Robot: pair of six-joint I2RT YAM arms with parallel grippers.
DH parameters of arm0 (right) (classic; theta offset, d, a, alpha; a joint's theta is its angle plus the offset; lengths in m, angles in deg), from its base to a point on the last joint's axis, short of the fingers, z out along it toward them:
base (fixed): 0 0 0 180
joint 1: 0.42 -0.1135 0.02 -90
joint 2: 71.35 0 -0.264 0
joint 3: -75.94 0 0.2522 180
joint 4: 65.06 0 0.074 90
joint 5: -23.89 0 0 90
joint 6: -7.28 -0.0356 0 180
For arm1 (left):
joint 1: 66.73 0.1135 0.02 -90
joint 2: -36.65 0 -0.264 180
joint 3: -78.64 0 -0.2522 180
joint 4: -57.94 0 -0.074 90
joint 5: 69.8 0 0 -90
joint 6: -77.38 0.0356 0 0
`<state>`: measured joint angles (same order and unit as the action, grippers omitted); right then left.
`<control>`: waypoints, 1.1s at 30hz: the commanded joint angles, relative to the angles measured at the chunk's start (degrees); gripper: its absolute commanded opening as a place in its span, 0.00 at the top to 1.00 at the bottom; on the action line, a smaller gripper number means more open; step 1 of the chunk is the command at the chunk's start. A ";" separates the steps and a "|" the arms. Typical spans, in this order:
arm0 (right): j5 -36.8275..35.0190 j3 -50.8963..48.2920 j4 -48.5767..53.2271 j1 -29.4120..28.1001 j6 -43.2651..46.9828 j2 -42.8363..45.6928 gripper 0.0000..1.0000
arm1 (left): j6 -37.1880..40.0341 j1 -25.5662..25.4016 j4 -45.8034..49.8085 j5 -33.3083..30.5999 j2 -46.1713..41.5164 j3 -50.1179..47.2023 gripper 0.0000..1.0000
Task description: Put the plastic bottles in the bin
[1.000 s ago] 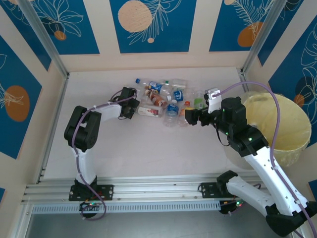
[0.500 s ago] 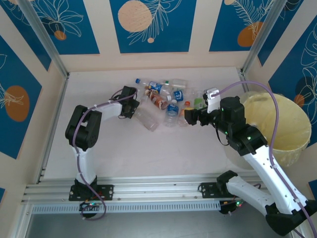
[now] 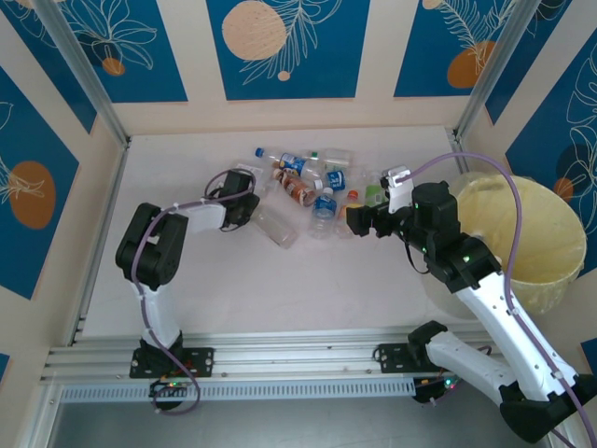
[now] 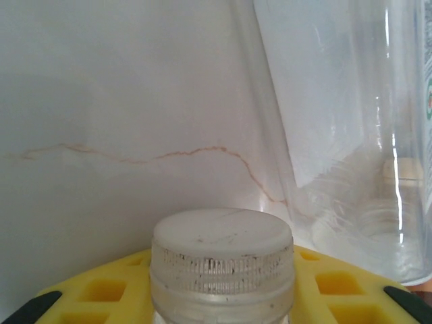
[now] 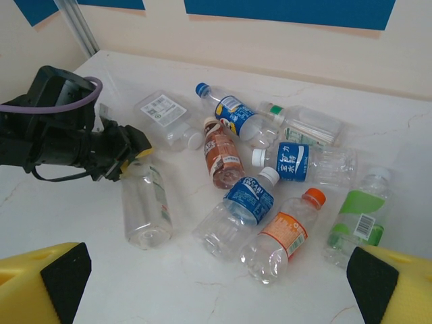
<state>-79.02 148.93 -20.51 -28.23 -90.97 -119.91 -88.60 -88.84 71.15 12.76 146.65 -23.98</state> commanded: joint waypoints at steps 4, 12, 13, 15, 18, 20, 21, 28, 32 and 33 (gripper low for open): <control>1.22 -1.08 -3.28 -0.40 -0.81 -0.78 0.00 | 9.98 0.49 -2.87 -1.93 -7.53 -4.08 1.00; 3.37 -3.23 -8.97 -0.55 -3.17 -2.49 0.00 | 21.67 0.05 -15.33 0.24 -19.75 -10.11 1.00; 4.07 -3.16 -9.19 -0.50 -3.17 -2.87 0.00 | 23.33 0.05 -16.83 1.83 -20.86 -10.35 1.00; 5.31 -2.73 -9.31 -0.60 -3.20 -3.77 0.01 | 27.00 -0.04 -19.18 7.26 -22.67 -9.80 1.00; 6.58 -2.58 -10.22 -0.71 -3.82 -5.02 0.00 | 29.94 -0.55 -22.00 16.47 -23.87 -8.02 1.00; 8.12 -3.09 -11.98 -0.75 -4.77 -5.83 0.00 | 30.70 -1.38 -23.60 21.22 -24.16 -6.52 1.00; 9.43 -3.44 -13.10 -0.84 -5.67 -6.30 0.00 | 30.87 -1.98 -24.10 22.83 -24.24 -5.67 1.00; 14.59 -3.43 -20.43 -3.06 -13.15 -12.90 0.00 | 31.05 -6.50 -25.35 25.98 -24.04 -0.99 1.00; 18.18 -1.20 -23.63 -5.42 -17.91 -20.71 0.00 | 31.89 -9.08 -25.35 25.20 -23.96 0.68 1.00; 17.77 -0.26 -24.41 -6.71 -18.81 -22.93 0.00 | 32.27 -9.69 -25.37 24.94 -23.99 1.06 1.00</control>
<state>-64.51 146.39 -40.73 -32.60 -104.70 -138.33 -58.48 -97.10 48.11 36.35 123.61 -25.18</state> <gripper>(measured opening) 0.995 0.398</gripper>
